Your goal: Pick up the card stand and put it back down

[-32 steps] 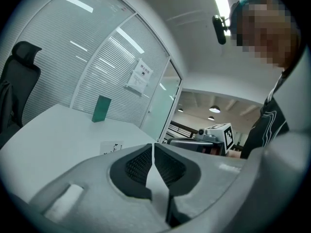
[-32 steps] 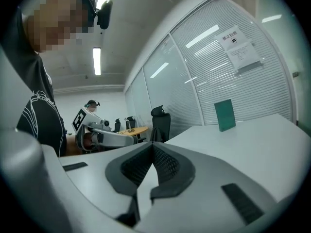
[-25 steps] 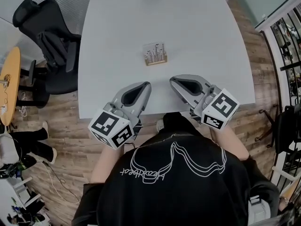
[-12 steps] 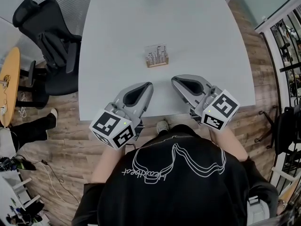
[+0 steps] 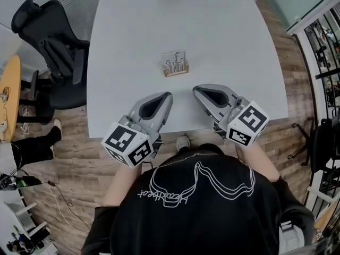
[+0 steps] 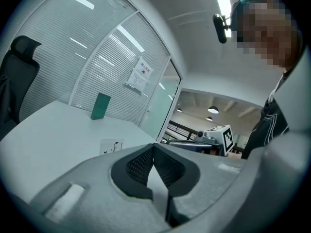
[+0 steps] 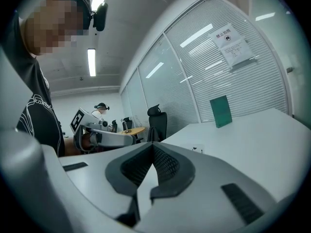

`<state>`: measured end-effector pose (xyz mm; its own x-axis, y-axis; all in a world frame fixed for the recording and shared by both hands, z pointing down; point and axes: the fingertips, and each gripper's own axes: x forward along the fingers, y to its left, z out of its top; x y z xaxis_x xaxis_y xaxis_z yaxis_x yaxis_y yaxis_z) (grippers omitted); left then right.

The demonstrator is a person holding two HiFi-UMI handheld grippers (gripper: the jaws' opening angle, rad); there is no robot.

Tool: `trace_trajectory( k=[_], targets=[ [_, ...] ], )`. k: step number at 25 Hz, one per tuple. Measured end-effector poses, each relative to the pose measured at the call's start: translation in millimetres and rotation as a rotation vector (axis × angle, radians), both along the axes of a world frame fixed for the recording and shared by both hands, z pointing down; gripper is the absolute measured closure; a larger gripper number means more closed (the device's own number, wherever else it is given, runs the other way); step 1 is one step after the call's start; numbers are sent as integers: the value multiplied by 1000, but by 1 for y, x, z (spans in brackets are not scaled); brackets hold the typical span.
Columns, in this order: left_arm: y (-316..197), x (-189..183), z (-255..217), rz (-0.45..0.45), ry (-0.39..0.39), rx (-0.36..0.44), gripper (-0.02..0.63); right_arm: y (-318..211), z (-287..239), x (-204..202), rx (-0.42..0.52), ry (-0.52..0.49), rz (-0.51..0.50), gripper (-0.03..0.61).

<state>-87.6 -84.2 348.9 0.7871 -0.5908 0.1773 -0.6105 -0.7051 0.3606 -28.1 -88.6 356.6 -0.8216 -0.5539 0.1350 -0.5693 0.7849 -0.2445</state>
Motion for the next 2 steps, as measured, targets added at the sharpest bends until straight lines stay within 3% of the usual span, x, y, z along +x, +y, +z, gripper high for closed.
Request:
trace_trajectory(
  k=[2],
  targets=[
    [1, 1, 2, 1, 0, -6, 600, 2, 2, -1, -4, -1, -2, 571]
  ],
)
